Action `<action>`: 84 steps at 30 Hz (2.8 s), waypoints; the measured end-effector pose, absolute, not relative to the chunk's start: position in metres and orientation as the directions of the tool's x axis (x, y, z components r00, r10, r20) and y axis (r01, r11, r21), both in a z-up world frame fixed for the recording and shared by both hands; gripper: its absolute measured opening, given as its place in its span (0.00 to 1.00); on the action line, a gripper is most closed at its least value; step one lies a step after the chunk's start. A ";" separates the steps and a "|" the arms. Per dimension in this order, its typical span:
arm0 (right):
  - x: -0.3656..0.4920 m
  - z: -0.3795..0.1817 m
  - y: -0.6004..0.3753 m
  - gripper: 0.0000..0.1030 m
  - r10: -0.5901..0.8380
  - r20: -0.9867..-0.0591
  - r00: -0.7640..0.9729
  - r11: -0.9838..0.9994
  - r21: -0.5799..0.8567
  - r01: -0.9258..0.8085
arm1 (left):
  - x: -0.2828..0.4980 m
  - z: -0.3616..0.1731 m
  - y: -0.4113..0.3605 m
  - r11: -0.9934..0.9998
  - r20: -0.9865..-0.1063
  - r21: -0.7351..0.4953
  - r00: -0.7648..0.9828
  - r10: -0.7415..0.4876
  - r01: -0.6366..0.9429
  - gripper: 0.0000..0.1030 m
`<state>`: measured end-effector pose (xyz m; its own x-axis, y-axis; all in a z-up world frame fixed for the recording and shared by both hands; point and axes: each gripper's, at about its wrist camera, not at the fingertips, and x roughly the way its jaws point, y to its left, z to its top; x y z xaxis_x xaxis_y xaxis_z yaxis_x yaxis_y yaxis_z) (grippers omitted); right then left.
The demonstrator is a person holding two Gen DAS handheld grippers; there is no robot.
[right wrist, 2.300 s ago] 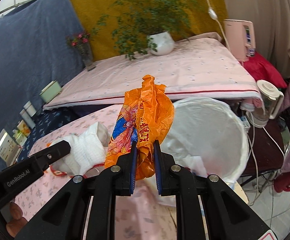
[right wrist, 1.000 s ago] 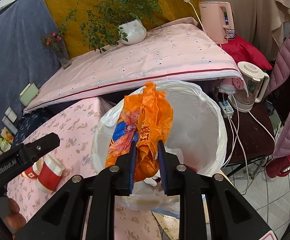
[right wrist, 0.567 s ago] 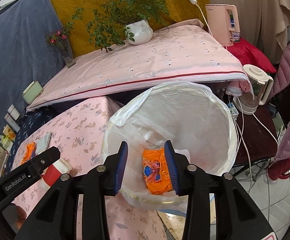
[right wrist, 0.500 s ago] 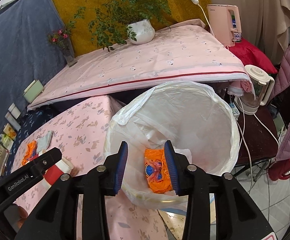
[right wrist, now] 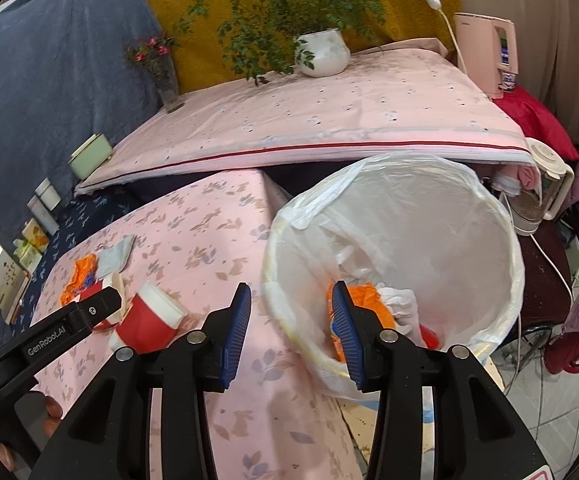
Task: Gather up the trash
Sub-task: 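Move both tools back to the orange-and-blue bag and grey pouch, then grasp the orange-and-blue plastic bag with the left tool, then grasp the grey-green cloth pouch with the right tool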
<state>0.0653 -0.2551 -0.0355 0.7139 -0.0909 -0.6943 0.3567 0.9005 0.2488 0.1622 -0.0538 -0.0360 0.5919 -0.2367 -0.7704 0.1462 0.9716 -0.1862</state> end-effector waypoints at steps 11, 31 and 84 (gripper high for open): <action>0.082 -0.034 -0.209 0.40 -0.030 -0.700 0.713 0.935 0.233 0.269 | 0.181 -0.042 0.021 0.982 -0.778 -0.186 0.613 -0.135 -0.020 0.77; 0.186 -0.037 -0.117 0.40 0.138 -0.731 0.668 0.962 0.260 0.085 | 0.273 -0.071 0.123 0.966 -0.820 -0.200 0.567 -0.075 -0.162 0.78; 0.336 -0.091 -0.054 0.04 0.141 -0.879 0.456 0.986 0.165 0.013 | 0.298 -0.073 0.113 0.969 -0.828 -0.238 0.535 -0.168 -0.064 0.15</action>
<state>0.3365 -0.0541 -0.0914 0.4557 0.1410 -0.8789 0.0128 0.9862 0.1649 0.2976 0.1132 -0.0729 0.5351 -0.1681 -0.8279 -0.0638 0.9692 -0.2380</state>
